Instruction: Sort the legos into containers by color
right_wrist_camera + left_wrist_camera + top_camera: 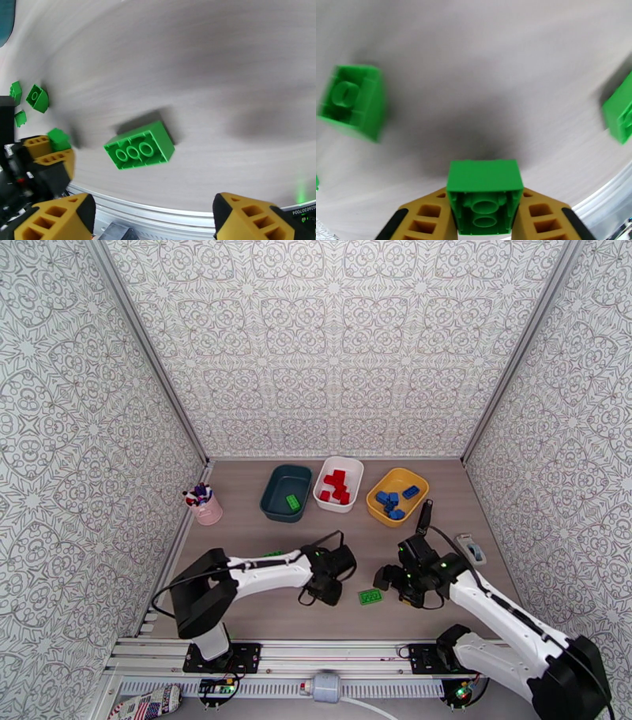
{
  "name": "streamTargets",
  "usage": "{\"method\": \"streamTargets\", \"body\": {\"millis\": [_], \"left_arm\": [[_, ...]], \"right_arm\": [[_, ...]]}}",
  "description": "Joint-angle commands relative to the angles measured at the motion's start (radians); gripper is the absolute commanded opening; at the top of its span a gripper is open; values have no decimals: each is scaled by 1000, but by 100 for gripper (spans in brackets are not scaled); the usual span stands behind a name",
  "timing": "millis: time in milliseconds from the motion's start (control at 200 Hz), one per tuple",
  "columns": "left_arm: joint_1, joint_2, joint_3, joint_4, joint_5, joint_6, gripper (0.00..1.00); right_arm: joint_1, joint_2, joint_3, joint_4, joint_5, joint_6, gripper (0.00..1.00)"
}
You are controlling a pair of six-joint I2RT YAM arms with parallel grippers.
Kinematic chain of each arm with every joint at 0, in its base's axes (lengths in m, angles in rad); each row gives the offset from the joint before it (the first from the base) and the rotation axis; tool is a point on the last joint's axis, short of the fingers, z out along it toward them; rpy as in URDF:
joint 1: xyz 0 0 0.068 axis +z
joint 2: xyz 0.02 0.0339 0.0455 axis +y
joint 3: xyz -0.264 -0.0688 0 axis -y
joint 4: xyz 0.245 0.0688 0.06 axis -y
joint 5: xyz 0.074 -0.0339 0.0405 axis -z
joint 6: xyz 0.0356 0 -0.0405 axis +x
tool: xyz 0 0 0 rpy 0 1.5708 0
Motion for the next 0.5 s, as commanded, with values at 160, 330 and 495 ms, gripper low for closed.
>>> {"method": "streamTargets", "body": {"millis": [160,330,495], "left_arm": [[203,-74,97,54,108,-33,27],[388,-86,132,93,184,-57,27],[579,-79,184,104,238,-69,27]], "right_arm": [[-2,199,174,162,-90,-30,81],[2,365,347,201,-144,-55,81],[5,502,532,155,-163,-100,81]]}}
